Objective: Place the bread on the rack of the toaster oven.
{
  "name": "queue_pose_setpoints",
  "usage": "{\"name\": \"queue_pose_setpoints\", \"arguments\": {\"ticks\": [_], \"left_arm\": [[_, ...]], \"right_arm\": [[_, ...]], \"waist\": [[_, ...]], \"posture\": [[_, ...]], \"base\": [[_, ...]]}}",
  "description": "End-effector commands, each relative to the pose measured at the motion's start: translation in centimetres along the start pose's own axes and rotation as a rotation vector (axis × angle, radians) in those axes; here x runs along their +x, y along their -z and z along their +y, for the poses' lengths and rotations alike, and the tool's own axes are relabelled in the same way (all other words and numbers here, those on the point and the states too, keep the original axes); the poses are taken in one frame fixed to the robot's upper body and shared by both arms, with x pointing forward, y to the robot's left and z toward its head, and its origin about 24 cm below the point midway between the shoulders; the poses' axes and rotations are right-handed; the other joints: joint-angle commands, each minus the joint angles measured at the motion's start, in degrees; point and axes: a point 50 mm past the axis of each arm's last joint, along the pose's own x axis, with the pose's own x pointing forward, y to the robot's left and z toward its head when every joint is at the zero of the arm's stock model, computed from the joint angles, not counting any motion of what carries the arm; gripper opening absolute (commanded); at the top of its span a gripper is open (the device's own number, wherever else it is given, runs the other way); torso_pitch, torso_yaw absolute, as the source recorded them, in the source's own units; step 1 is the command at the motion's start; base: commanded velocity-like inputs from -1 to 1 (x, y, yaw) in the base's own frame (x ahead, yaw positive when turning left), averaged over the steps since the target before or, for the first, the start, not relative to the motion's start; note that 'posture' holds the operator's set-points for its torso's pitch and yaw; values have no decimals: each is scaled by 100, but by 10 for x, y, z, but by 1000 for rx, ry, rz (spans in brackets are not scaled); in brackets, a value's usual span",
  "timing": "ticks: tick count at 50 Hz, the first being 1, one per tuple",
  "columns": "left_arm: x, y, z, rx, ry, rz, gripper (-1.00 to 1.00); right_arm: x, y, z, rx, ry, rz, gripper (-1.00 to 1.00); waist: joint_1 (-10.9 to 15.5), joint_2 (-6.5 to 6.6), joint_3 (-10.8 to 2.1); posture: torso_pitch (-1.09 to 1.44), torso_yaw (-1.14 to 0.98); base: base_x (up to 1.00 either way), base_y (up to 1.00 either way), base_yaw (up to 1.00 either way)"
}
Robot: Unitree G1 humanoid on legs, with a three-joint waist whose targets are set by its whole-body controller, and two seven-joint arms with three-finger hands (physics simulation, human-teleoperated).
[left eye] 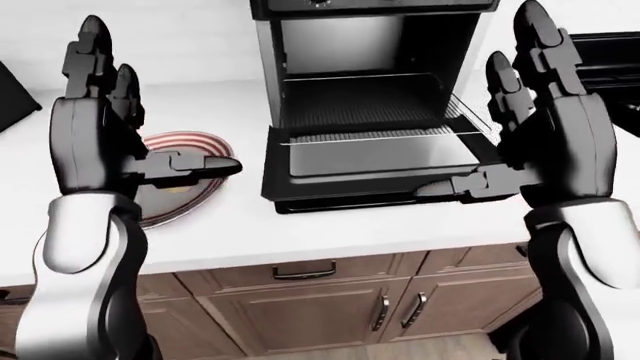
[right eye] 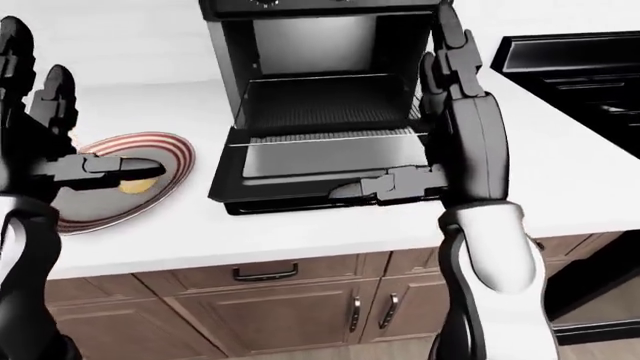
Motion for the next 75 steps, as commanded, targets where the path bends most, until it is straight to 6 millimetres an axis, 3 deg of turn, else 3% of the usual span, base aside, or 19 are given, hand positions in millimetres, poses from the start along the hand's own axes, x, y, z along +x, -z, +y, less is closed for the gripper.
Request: {"name": "queue_pose_setpoints", "arguments": {"ticks": [1,4,6,11,18,23,25,30,33,35,36,38,43,46,47,53,63,68,75], "left_arm": [[0,-14,4,12,-25,-72,100],[0,-15,1,13,-20,-72,100],[0,-15,1,15,-18,-72,100],[-1,-13,0,18,-14,-68,100],[-1,-8,-1,21,-13,-61,100],[-2,-6,-2,20,-10,-57,100],[-2,-6,-3,21,-8,-56,100],[-2,-5,-4,26,-6,-56,100],[-2,-5,-6,31,-1,-53,100],[-1,-7,-6,32,-1,-54,100],[-1,-8,-6,32,0,-55,100],[-1,-8,-7,35,2,-54,100],[-2,-9,-9,43,9,-55,100],[-2,-9,-8,37,10,-53,100],[-2,-9,-8,36,9,-53,100],[-3,-7,-9,42,18,-53,100],[-3,-6,-11,46,19,-51,100],[-2,-4,-10,54,15,-48,100],[-3,-3,-10,55,18,-46,100]], "right_arm": [[-2,-11,0,-4,-4,-70,100],[-5,-9,-1,0,-1,-69,100],[-7,-8,-2,2,2,-67,100],[-10,-8,-3,5,9,-67,100],[-10,-3,-1,9,7,-60,100],[-10,-1,0,4,4,-53,100],[-11,-1,-1,4,5,-52,100],[-13,-3,-2,6,5,-54,100],[-14,-2,-2,10,6,-54,100],[-13,-1,-2,10,5,-55,100],[-13,-1,-1,9,5,-55,100],[-13,0,-1,12,5,-54,100],[-14,2,-3,43,12,-55,100],[-15,0,-3,48,11,-62,100],[-15,0,-3,45,10,-62,100],[-16,1,-2,42,11,-61,100],[-19,3,-4,36,21,-62,100],[-20,4,-3,42,22,-63,100],[-19,4,-3,29,17,-54,100]], "waist": [[11,9,-46],[-32,244,63],[-59,638,-44],[-13,360,6],[-29,202,160],[39,-190,3],[35,-48,100],[37,40,26],[-23,270,104],[-49,618,-7],[8,444,43],[6,513,79],[54,194,200],[134,-165,55],[133,-25,113],[51,108,6],[26,140,-137],[51,75,108],[43,128,-129]], "posture": [[0,0],[0,0],[0,0],[0,0],[0,0],[0,0],[0,0],[0,0],[0,0],[0,0],[0,0],[0,0],[0,0],[0,0],[0,0],[0,0],[0,0],[0,0],[0,0]], "base": [[1,30,0],[2,30,0],[3,30,0],[3,24,0],[3,0,0],[4,1,0],[14,6,0],[19,7,0],[20,7,0],[20,6,0],[20,7,0],[20,7,0],[16,2,0],[0,0,0],[0,0,0],[0,0,0],[1,0,0],[8,1,0],[4,0,0]]}}
